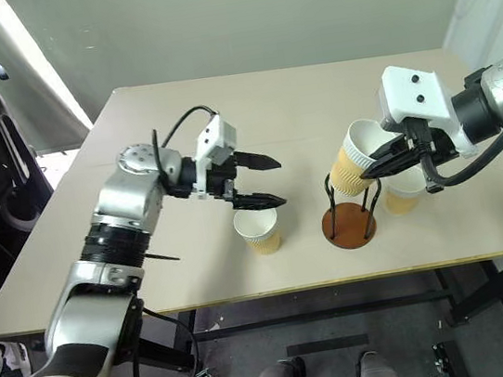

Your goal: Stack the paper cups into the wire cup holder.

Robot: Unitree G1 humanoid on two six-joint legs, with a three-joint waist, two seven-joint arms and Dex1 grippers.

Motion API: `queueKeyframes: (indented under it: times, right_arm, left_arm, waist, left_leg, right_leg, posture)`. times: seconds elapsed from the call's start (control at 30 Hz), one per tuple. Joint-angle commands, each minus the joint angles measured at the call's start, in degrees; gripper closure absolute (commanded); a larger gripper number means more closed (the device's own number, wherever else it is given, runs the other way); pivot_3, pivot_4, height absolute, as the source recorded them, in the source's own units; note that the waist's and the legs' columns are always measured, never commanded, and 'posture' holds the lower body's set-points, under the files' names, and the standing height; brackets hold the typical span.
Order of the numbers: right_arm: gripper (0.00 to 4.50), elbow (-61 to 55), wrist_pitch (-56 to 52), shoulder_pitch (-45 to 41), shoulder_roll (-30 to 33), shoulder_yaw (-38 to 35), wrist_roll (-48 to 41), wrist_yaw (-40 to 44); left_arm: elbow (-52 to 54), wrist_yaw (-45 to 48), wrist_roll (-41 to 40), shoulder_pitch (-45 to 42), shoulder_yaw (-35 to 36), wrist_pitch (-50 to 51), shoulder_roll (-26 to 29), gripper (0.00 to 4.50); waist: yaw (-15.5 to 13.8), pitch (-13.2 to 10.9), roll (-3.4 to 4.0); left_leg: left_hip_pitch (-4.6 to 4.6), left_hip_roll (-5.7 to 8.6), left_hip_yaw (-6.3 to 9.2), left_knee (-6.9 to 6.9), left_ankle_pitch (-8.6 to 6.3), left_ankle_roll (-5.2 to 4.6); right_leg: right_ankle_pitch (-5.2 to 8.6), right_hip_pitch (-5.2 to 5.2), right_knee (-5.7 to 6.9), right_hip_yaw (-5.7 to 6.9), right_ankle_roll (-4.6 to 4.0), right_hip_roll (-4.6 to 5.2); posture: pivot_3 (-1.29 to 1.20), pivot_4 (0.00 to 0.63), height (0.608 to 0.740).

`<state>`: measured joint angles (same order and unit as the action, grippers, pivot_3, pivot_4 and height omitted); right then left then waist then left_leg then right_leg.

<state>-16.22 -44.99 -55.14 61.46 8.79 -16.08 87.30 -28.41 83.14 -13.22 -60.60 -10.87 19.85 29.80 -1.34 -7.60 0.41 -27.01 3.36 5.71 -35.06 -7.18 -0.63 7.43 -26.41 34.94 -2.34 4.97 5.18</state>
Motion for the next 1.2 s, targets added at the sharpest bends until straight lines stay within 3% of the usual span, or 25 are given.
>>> queueKeyframes:
  times: [0.03, 0.3, 0.5, 0.7, 0.8, 0.93, 1.2]
  right_arm:
    - [4.47, 0.87, 2.49, -0.92, 0.34, 0.98, 0.59, -0.68]
    - [4.47, 5.19, 8.62, -0.70, 0.47, 4.19, 3.16, 0.20]
    - [4.47, 6.52, 11.93, 1.07, 1.52, 5.00, 4.22, 1.48]
    - [4.47, 4.64, 13.09, 2.86, 2.64, 4.93, 4.03, 3.21]
    - [3.90, 3.88, 10.88, 2.98, 1.59, 4.41, 2.72, 2.34]
    - [2.53, 2.83, 5.85, 1.73, -1.09, 2.83, 0.38, -0.85]
    - [2.53, -0.64, -2.75, -0.32, -0.88, -3.50, -6.68, -4.60]
  left_arm:
    - [4.22, 2.64, -2.54, -2.82, 2.21, 2.09, 2.26, 0.00]
    - [7.59, 5.33, -3.46, -3.59, 2.27, 4.40, 6.49, 0.00]
    - [8.58, 5.11, -3.44, -3.35, 2.04, 4.68, 7.20, 0.00]
    - [8.25, 4.75, -2.91, -3.33, 1.65, 4.11, 6.87, 0.00]
    - [8.27, 4.53, -2.87, -3.23, 1.54, 3.99, 6.69, 0.00]
    - [8.67, 4.63, -2.95, -2.77, 1.46, 4.03, 6.85, 0.00]
    - [10.48, 7.28, -0.72, -2.10, -0.13, 0.43, 10.44, 0.00]
  waist:
    - [-0.01, 0.00, 0.00]
    - [-0.08, 0.00, 0.00]
    - [-0.13, 0.00, 0.00]
    - [-0.07, 0.00, 0.00]
    - [-0.03, 0.00, 0.00]
    - [0.01, 0.00, 0.00]
    - [-0.06, 0.00, 0.00]
  left_leg:
    - [-0.01, 0.00, 0.00, 0.00, 0.00, 0.00]
    - [-0.14, 0.00, 0.01, 0.00, -0.04, 0.01]
    - [-0.23, 0.01, 0.01, -0.02, 0.18, -0.68]
    - [-0.26, 0.00, 0.02, -0.02, 0.10, -0.71]
    - [-0.25, 0.00, 0.02, -0.02, 0.09, -0.71]
    - [-0.22, -0.01, 0.01, -0.02, 0.10, -0.71]
    - [-0.26, -0.01, 0.03, -0.02, 0.07, -0.68]
  right_leg:
    - [0.00, 0.00, 0.00, 0.00, 0.00, 0.00]
    - [0.09, -0.06, -0.02, 0.01, -0.24, 0.01]
    - [0.21, -0.07, -0.04, 0.04, -0.38, 0.03]
    - [0.31, -0.09, -0.04, 0.08, -0.36, 0.03]
    - [0.31, -0.09, -0.04, 0.08, -0.36, 0.03]
    - [0.30, -0.08, -0.01, 0.09, -0.37, 0.03]
    - [0.33, -0.10, -0.04, 0.11, -0.40, 0.03]
  posture:
    - [0.00, 0.150, 0.740]
    - [0.00, 0.150, 0.740]
    - [0.00, 0.150, 0.740]
    - [0.00, 0.150, 0.740]
    - [0.00, 0.150, 0.740]
    - [0.00, 0.150, 0.740]
    - [0.00, 0.150, 0.740]
